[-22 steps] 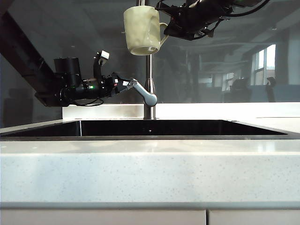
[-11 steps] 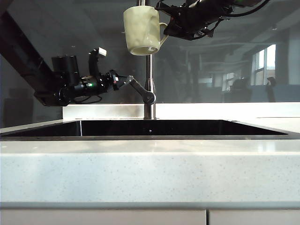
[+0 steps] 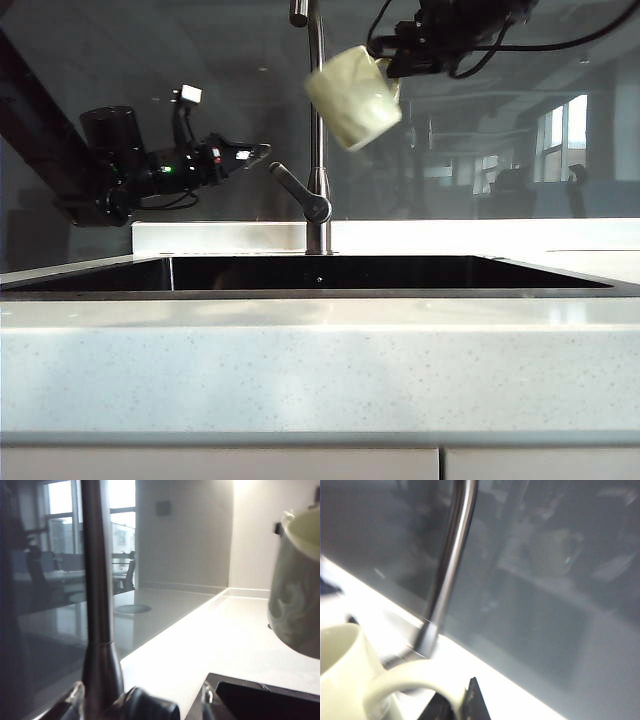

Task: Pick up the mug next to the sink, go to the faucet to get some water, pour the water into the sink, and finally put the mug back to its place.

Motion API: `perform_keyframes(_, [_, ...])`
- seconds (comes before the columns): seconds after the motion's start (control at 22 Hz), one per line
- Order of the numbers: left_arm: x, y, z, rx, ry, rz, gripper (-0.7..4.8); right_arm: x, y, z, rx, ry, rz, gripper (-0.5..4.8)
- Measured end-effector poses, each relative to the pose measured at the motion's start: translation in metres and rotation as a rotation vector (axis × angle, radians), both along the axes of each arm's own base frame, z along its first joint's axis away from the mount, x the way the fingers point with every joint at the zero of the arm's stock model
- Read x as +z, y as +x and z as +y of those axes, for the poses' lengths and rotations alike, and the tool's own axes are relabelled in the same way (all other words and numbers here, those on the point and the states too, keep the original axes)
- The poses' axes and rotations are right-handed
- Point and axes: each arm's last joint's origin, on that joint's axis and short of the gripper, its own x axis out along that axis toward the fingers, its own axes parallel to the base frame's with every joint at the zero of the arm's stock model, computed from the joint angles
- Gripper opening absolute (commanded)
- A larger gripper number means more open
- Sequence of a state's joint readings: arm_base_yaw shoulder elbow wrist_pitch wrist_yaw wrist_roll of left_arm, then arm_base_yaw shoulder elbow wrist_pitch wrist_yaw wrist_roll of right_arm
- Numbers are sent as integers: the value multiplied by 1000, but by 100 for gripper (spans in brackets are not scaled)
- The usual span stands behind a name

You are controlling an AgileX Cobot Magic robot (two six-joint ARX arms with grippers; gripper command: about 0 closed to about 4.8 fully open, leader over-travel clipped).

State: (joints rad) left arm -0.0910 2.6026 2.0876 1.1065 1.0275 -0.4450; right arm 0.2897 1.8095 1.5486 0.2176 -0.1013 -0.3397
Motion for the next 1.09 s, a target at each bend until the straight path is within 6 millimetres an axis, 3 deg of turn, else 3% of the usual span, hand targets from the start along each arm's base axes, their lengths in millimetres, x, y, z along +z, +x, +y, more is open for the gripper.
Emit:
perform_keyframes(0.36, [1, 1, 7, 18, -16, 14, 296, 0, -4, -2, -108, -537, -134, -5])
perform_keyframes(0.5, [1, 1, 7, 14, -22, 29, 296, 1, -3, -3, -127, -645, -166, -5])
perform_keyframes(0.77, [1, 1, 6, 12, -25, 33, 296, 2, -10, 17, -110, -927, -265, -5])
perform_keyframes(1.09, [1, 1, 6, 12, -25, 32, 296, 10, -12, 22, -129, -1018, -371, -5])
